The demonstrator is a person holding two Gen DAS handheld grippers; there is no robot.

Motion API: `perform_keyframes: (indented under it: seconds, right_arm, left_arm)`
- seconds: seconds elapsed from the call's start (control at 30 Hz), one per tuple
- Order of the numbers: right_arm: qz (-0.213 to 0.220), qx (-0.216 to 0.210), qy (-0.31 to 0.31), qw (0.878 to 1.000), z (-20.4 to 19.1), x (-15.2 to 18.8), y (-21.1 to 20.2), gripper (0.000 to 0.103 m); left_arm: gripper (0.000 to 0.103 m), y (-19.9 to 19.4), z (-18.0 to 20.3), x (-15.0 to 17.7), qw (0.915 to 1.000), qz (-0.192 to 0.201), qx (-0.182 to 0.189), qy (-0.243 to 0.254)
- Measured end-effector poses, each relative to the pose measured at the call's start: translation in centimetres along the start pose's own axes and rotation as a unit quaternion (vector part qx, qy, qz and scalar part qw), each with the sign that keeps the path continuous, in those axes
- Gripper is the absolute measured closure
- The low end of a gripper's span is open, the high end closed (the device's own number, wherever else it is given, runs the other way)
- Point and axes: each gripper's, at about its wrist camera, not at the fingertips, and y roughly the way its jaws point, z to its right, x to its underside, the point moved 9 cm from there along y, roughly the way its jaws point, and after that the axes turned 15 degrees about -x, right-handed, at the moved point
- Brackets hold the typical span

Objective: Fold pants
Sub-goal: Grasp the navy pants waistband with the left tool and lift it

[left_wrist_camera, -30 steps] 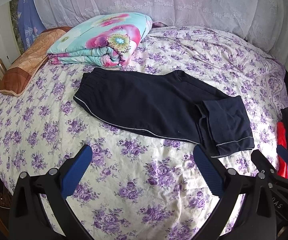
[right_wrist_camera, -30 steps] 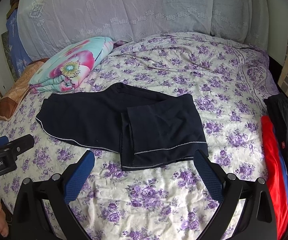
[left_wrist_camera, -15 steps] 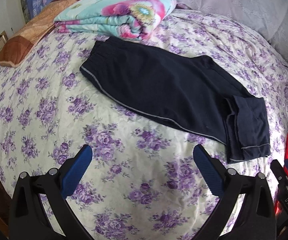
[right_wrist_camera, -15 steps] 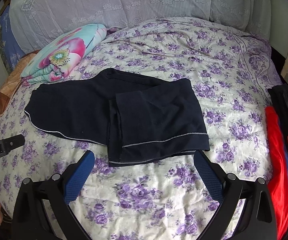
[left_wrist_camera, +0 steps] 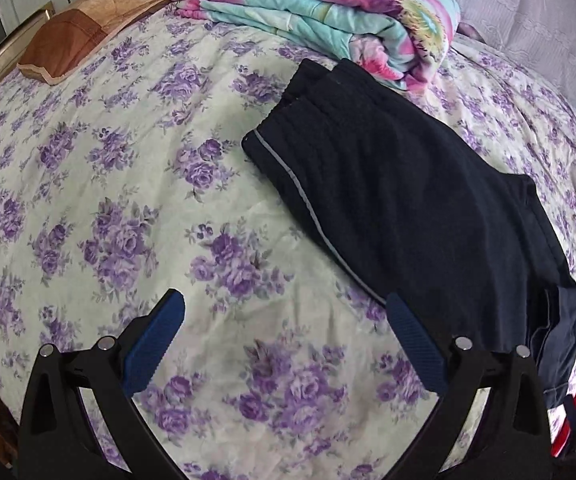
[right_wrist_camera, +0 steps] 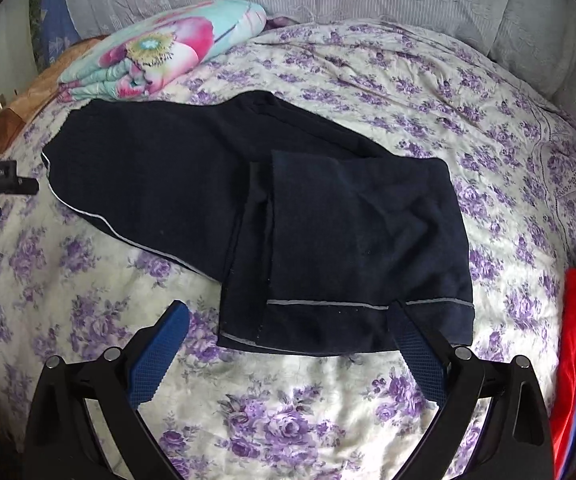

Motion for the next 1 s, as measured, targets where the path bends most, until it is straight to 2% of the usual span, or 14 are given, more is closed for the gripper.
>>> perform_keyframes:
  seconds: [0.1,0.2,0.4,0.47,0.57,0.6,0.63,0.73,0.83,0.87,0.9,0.93,0.97,1.0]
  right_arm:
    - [0.037,-0.038,0.089,0.995,3.5,-0.2,-0.7,0.004]
    - [0.052,-0.03,0.149,0.987,7.4,-0.6,-1.1,0.004]
    - [0.057,0.021,0.134,0.989,11.0,-1.7,-0.9,0.004]
    - [0.064,0.015,0.137,0.988,11.8,-2.1,-0.9,0.004]
    - [0.076,0.003,0.143,0.987,12.9,-2.3,-1.0,0.004]
    - [0.076,-0.001,0.144,0.987,13.3,-2.2,-1.0,0.004]
    - [0.073,-0.005,0.146,0.987,13.6,-2.0,-0.8,0.004]
    - [0.08,-0.02,0.162,0.983,14.4,-1.6,-0.4,0.004]
    - [0.099,-0.07,0.193,0.974,14.9,-1.7,0.3,0.004]
    - [0.103,-0.084,0.204,0.97,15.0,-1.7,0.7,0.004]
    - [0.101,-0.095,0.211,0.968,15.0,-1.8,1.1,0.004]
    - [0.098,-0.112,0.215,0.965,14.8,-1.9,1.7,0.007]
    - [0.091,-0.13,0.214,0.964,14.3,-2.1,2.4,0.011]
    - [0.08,-0.146,0.208,0.964,13.7,-2.3,3.2,0.021]
  left_arm:
    - [0.004,1.9,0.2,-1.7,0.9989,-0.012,0.037,-0.027]
    - [0.005,3.7,1.0,-3.6,0.996,-0.019,0.075,-0.044]
    - [0.004,5.7,3.6,-7.5,0.9904,0.01,0.127,-0.054]
    - [0.004,5.9,4.0,-8.4,0.985,0.013,0.15,-0.083]
    - [0.005,5.6,3.6,-8.8,0.9719,0.011,0.183,-0.147]
    - [0.007,5.2,3.5,-8.8,0.9681,0.014,0.194,-0.158]
    - [0.015,4.9,3.4,-8.8,0.9671,0.019,0.195,-0.163]
    - [0.041,4.9,3.0,-7.8,0.9714,0.022,0.176,-0.157]
    - [0.051,5.3,3.2,-6.5,0.9723,0.013,0.187,-0.139]
    - [0.051,5.2,3.2,-6.5,0.9723,0.014,0.192,-0.133]
    - [0.046,5.1,3.6,-6.5,0.973,0.015,0.192,-0.127]
    - [0.032,5.0,3.9,-6.4,0.9726,0.017,0.197,-0.122]
    - [0.024,5.0,4.8,-6.9,0.9719,0.02,0.203,-0.117]
    - [0.009,4.9,5.0,-7.0,0.9723,0.023,0.205,-0.11]
